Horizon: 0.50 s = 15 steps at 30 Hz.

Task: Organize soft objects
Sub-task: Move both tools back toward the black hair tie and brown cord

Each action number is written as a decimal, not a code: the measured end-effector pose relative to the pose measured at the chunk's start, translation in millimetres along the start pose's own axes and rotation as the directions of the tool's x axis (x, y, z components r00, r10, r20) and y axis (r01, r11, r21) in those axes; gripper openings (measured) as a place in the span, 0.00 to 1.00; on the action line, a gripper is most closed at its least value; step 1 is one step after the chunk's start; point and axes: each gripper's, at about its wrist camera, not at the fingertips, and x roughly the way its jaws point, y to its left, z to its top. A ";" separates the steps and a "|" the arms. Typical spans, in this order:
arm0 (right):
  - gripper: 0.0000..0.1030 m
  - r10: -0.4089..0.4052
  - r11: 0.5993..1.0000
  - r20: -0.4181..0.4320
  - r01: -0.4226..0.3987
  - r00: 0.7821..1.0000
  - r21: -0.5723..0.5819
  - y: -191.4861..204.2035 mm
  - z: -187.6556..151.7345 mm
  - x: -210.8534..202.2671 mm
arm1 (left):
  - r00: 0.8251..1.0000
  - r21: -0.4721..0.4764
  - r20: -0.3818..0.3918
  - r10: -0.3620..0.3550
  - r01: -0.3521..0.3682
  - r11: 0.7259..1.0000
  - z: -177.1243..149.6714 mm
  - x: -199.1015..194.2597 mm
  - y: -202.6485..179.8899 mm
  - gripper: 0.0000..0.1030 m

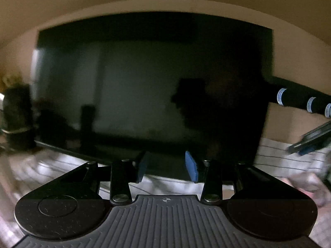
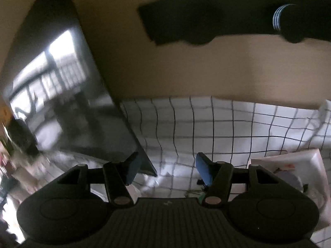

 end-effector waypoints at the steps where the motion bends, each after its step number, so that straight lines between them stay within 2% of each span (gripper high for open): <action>1: 0.58 -0.019 0.999 -0.035 0.018 0.999 -0.028 0.6 -0.2 10.9 | 0.999 -0.005 -0.022 -0.028 0.028 1.000 -5.1 3.9 -5.1 0.43; 3: 0.58 -0.039 0.998 -0.119 0.034 0.992 -0.051 -2.7 -2.2 33.0 | 0.995 -0.012 -0.066 -0.070 0.069 0.998 -19.2 14.6 -18.6 0.43; 5: 0.58 -0.032 0.999 -0.206 0.025 0.978 -0.039 -12.9 -5.0 54.1 | 0.984 -0.009 -0.121 -0.132 0.132 0.991 -38.1 26.7 -38.1 0.43; 7: 0.58 -0.030 0.999 -0.265 0.022 0.964 -0.032 -21.4 -6.2 73.0 | 0.966 -0.005 -0.173 -0.192 0.194 0.981 -59.8 39.7 -61.7 0.43; 10: 0.58 -0.054 0.996 -0.337 0.025 0.940 -0.089 -27.7 -4.8 105.7 | 0.933 -0.026 -0.241 -0.268 0.269 0.963 -92.3 61.9 -99.1 0.43; 15: 0.58 -0.115 0.985 -0.450 0.042 0.886 -0.167 -36.6 -7.2 170.7 | 0.892 -0.034 -0.346 -0.290 0.297 0.954 -126.0 96.1 -139.6 0.43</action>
